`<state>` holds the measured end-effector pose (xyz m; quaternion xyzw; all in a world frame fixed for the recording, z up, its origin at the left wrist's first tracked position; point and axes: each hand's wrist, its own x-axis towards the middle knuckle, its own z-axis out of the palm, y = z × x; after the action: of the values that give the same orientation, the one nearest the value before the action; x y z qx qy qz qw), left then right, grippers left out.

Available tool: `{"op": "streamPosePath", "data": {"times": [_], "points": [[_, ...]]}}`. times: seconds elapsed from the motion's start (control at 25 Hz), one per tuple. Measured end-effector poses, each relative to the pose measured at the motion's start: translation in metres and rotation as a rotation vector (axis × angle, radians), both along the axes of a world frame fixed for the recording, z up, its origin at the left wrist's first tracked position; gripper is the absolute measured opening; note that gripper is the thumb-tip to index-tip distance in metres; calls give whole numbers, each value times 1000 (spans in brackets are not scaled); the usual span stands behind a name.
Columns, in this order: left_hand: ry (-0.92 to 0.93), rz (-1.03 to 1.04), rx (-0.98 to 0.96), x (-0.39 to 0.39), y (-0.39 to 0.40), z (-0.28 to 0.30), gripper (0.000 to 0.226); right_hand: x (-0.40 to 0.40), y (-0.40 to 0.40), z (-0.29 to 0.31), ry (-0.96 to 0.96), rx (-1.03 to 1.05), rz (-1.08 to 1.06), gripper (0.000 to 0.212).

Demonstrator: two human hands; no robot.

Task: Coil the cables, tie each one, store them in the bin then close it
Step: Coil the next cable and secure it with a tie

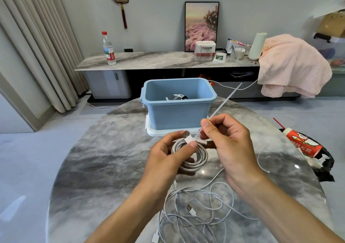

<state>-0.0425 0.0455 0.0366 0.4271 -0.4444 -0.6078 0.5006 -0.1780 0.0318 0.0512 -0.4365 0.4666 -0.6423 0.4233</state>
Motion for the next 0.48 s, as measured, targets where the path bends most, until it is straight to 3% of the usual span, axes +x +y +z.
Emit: {"op": "streamPosePath", "data": {"times": [0.16, 0.36, 0.48], "points": [[40, -21, -47, 7, -7, 2, 44, -11, -4, 4, -91, 22, -13, 8], [-11, 57, -9, 7, -10, -4, 32, -11, -7, -10, 59, 219, 250, 11], [-19, 134, 50, 7, -15, -6, 28, -7, -14, -18, -86, 368, 244, 14]]}}
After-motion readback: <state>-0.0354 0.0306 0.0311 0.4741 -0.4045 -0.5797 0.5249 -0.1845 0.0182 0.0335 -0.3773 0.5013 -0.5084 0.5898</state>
